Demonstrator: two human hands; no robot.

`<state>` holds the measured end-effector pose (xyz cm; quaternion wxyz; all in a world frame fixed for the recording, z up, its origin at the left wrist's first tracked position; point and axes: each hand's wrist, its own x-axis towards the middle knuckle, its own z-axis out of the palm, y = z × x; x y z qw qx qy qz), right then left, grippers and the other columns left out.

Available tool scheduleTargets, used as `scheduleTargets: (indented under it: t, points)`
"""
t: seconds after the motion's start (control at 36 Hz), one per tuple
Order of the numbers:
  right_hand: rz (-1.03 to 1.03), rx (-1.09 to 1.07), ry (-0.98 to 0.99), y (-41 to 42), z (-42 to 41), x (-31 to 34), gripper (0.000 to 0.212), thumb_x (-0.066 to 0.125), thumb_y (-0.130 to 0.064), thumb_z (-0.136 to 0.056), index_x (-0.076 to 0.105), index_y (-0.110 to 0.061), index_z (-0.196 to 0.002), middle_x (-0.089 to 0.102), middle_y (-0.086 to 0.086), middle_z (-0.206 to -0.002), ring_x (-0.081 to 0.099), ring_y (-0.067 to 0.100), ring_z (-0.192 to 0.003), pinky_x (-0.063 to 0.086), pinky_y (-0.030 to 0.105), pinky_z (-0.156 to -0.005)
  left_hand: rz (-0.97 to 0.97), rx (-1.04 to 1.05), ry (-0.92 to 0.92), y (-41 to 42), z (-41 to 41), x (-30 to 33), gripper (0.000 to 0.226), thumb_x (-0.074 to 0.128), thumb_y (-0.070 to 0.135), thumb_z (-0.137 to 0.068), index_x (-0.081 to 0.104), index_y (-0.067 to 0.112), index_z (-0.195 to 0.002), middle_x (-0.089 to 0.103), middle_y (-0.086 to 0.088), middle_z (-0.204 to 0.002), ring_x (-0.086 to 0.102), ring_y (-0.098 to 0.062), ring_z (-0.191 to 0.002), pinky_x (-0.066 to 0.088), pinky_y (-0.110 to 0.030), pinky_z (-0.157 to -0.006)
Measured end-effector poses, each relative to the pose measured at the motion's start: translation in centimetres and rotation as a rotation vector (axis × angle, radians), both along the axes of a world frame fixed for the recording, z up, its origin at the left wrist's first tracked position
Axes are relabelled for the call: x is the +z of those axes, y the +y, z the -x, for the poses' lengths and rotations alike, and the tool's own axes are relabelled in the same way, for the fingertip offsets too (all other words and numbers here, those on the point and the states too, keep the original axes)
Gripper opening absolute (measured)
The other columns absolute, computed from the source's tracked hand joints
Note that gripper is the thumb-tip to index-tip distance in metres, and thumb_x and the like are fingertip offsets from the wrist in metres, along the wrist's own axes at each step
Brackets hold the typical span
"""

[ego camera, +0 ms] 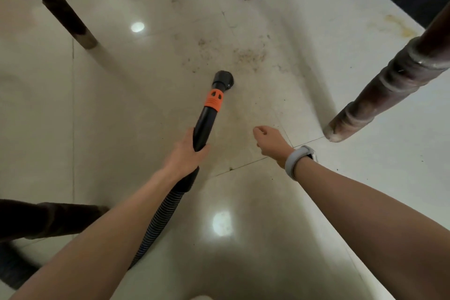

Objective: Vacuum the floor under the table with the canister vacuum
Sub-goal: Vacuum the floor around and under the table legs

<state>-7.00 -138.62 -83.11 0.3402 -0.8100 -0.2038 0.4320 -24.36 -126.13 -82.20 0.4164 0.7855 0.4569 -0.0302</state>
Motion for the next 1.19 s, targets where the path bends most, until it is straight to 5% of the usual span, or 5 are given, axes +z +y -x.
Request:
scheduleTargets:
  t: [0.31,0.44,0.58,0.81,1.19]
  points:
    - [-0.128,-0.466,0.465,3.3,-3.5,0.9,0.039,0.054,-0.018,-0.093,0.041,-0.006,-0.128,0.051,0.011,-0.107,0.054,0.026,-0.095,0.051,0.032,-0.061,-0.178,-0.382,0.134,-5.6,-4.9,0.1,0.049,0.053,0.039,-0.093,0.031,0.018,-0.132,0.059,-0.007,-0.102,0.061,-0.032,-0.086,0.053,-0.044,-0.074]
    - [-0.157,-0.651,0.392,3.4,-5.3,-0.4,0.019,0.041,-0.023,-0.098,0.039,-0.009,-0.110,0.044,0.006,-0.089,0.053,0.028,-0.091,0.047,0.046,-0.098,0.039,-0.424,0.112,-5.8,-5.5,-0.4,0.046,0.060,0.039,-0.089,0.039,0.020,-0.126,0.063,-0.005,-0.103,0.064,-0.024,-0.083,0.054,-0.036,-0.072]
    - [-0.163,-0.726,0.303,1.8,-9.1,-0.4,0.023,0.044,-0.020,-0.096,0.041,-0.008,-0.115,0.050,0.008,-0.098,0.056,0.034,-0.109,0.045,0.049,-0.099,0.168,-0.392,0.093,-5.4,-5.0,-1.5,0.061,0.071,0.050,-0.078,0.043,0.025,-0.126,0.059,0.007,-0.106,0.060,-0.010,-0.091,0.049,-0.022,-0.073]
    - [-0.285,-0.793,0.272,0.7,-9.9,0.0,0.029,0.042,-0.012,-0.096,0.045,-0.003,-0.124,0.048,0.008,-0.083,0.056,0.029,-0.079,0.053,0.046,-0.087,0.234,-0.323,0.044,-6.7,-6.7,-1.7,0.046,0.063,0.041,-0.088,0.036,0.022,-0.118,0.057,0.004,-0.098,0.061,-0.013,-0.081,0.050,-0.023,-0.061]
    - [-0.327,-0.533,0.364,3.8,-3.4,0.0,0.070,0.041,-0.022,-0.101,-0.008,-0.035,-0.149,0.049,0.007,-0.086,0.057,0.023,-0.059,0.057,0.040,-0.062,0.137,-0.099,-0.002,-6.6,-3.1,-1.7,0.038,0.065,0.043,-0.085,0.038,0.031,-0.108,0.060,0.003,-0.093,0.064,-0.018,-0.081,0.054,-0.036,-0.067]
